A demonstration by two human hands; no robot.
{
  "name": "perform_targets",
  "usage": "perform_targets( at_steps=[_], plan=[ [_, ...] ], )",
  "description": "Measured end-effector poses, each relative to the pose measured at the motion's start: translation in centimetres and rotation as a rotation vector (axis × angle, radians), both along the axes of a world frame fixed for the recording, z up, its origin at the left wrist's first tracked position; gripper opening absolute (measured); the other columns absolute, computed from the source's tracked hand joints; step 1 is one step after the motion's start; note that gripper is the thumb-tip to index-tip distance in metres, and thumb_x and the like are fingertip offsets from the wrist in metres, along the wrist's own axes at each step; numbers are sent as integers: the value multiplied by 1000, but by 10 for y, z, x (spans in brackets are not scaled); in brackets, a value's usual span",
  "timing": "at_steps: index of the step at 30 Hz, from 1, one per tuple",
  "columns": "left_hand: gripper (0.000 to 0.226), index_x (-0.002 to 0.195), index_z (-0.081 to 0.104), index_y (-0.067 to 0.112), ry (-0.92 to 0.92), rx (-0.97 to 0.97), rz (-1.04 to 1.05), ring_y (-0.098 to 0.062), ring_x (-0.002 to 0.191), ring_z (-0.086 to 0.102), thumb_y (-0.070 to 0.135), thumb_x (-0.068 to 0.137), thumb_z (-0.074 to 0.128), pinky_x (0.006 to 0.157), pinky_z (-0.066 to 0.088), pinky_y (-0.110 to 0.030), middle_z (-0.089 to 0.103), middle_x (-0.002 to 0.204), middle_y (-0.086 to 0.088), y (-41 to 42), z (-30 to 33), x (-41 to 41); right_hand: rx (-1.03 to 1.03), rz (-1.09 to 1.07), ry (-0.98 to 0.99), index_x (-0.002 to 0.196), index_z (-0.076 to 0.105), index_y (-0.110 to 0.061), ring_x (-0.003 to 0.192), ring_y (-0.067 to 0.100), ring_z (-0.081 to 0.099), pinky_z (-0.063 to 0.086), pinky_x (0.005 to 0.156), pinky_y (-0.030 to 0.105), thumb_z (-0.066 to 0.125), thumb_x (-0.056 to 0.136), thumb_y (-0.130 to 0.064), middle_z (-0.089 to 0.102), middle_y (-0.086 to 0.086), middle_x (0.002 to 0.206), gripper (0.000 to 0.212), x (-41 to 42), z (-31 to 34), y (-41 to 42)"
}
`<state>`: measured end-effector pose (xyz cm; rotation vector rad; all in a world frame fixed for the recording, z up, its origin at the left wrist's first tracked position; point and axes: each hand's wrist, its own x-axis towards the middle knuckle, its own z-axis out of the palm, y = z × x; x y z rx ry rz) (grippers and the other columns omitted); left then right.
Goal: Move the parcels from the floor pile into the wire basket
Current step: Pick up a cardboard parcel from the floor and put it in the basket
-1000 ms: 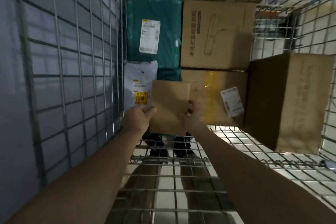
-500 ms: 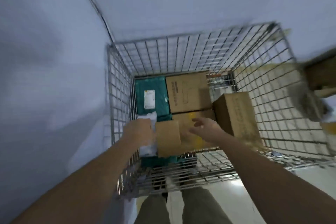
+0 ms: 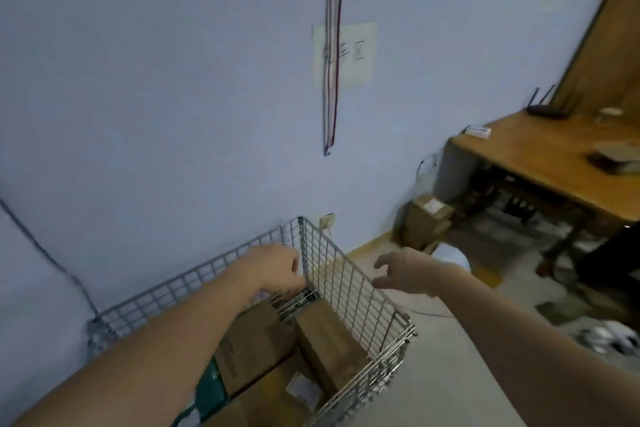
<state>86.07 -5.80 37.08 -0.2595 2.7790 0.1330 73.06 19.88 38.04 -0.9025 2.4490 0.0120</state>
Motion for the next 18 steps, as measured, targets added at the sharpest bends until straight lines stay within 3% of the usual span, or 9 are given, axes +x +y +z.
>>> perform_targets(
  at_steps=[3, 6, 9, 18],
  plan=[
    [37, 106, 63, 33, 75, -2, -83, -14, 91, 62, 63, 86, 53, 76, 53, -32, 66, 102, 8, 82, 35, -66, -11, -86, 89, 142, 57, -27, 113, 24, 63, 51, 95, 33, 59, 93, -64, 65, 4, 133, 61, -34, 35, 90],
    [38, 111, 63, 32, 117, -8, -140, -16, 93, 61, 61, 88, 54, 80, 53, -35, 65, 105, 7, 157, 58, -118, 36, -147, 126, 134, 63, -21, 113, 25, 63, 54, 98, 41, 57, 96, -62, 66, 4, 128, 56, -68, 59, 167],
    [38, 111, 64, 31, 131, 6, -176, -17, 92, 62, 61, 89, 54, 79, 52, -34, 66, 103, 6, 214, 71, -159, 28, -201, 121, 127, 64, -27, 105, 21, 63, 56, 94, 42, 57, 92, -65, 67, 0, 120, 53, -98, 76, 224],
    [39, 115, 63, 31, 93, 16, -242, -17, 95, 61, 61, 91, 54, 73, 46, -33, 65, 104, 6, 303, 67, -293, -13, -214, 172, 128, 61, -35, 101, 19, 66, 58, 90, 42, 52, 92, -70, 70, -5, 115, 51, -218, 78, 297]
  ],
)
